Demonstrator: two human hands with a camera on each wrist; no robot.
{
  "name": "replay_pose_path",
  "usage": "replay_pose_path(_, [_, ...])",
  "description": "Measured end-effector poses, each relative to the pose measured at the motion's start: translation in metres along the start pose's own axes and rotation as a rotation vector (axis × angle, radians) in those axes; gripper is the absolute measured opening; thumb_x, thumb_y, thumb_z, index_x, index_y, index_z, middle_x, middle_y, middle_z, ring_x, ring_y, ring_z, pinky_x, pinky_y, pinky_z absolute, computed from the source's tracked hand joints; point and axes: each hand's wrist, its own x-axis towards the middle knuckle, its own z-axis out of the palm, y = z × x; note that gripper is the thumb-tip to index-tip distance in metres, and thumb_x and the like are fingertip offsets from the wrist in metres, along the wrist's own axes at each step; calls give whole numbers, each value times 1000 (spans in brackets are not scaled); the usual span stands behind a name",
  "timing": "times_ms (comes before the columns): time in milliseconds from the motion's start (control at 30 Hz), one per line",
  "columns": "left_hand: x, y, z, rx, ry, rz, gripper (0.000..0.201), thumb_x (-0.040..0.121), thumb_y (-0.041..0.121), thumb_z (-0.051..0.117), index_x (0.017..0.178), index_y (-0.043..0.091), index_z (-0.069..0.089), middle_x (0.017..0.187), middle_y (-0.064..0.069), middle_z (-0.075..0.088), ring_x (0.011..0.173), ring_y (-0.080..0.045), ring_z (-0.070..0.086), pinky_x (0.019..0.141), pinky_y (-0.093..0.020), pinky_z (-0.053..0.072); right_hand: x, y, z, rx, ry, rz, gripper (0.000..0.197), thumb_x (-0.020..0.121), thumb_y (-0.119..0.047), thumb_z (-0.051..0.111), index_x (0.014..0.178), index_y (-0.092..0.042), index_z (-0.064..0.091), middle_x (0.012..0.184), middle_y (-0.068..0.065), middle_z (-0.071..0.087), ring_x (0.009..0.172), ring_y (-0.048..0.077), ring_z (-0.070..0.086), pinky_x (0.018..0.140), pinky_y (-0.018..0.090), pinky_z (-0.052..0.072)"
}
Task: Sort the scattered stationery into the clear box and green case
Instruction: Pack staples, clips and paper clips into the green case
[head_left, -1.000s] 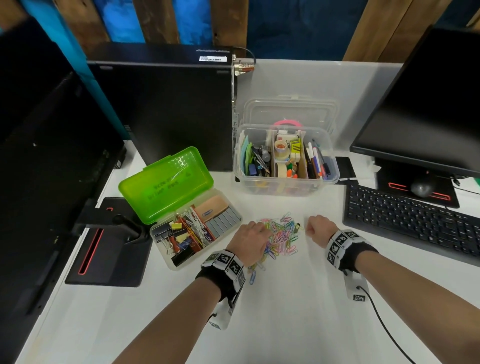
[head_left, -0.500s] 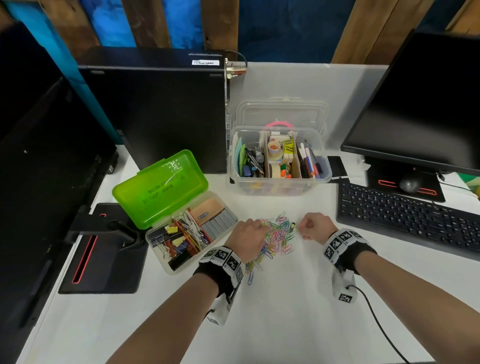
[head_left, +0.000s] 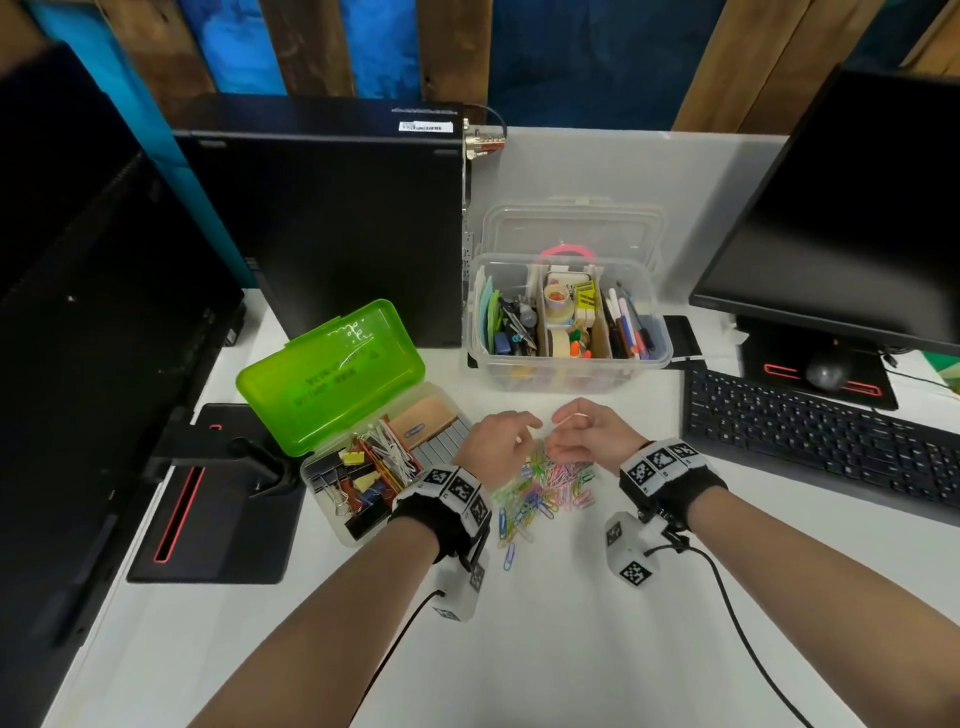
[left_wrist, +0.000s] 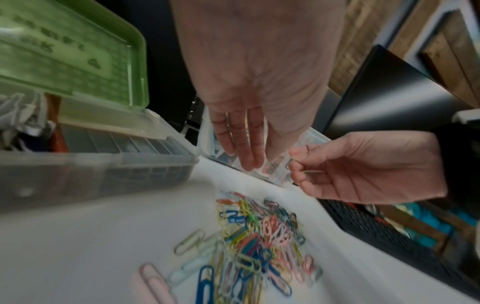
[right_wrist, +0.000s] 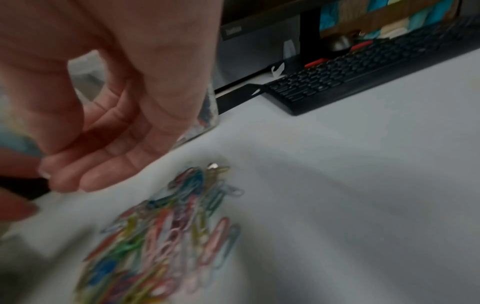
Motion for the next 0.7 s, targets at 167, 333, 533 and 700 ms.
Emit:
replay_pose_path(167, [-2,-15,-11,-242,42,-117,19,89,17,61,104,16,72,96,-4,74,90,-18,67,87,-29,50,10,-11,22,-8,-83,14,24,89,12,52,94,-11,53,63,3,68,63,18,66,68,35,56])
replay_pose_path(333, [-7,-25,-22,-415,122,-220,5,82,14,73,85,13,70,79,-7,70,70,-12,61,75,-27,52,15,-18,40,65,-124,24,23,88,13,53,93,-10,55,74,13,62,67,23,63,80,45,54])
replay_pose_path(533, [-9,-37,-41,-338,161,-219,8,84,15,72,83,7,70,72,2,64,59,0,52,60,-12,41,26,-26,60,69,-113,23,16,89,6,56,92,-10,56,76,12,61,68,22,62,79,38,54])
replay_pose_path(700, [-3,-53,-48,-202,173,-267,4,84,19,70,82,17,68,77,6,64,71,-9,57,70,-28,48,38,-28,73,-8,-100,26,16,89,5,56,98,-8,57,78,12,64,73,22,63,75,32,55])
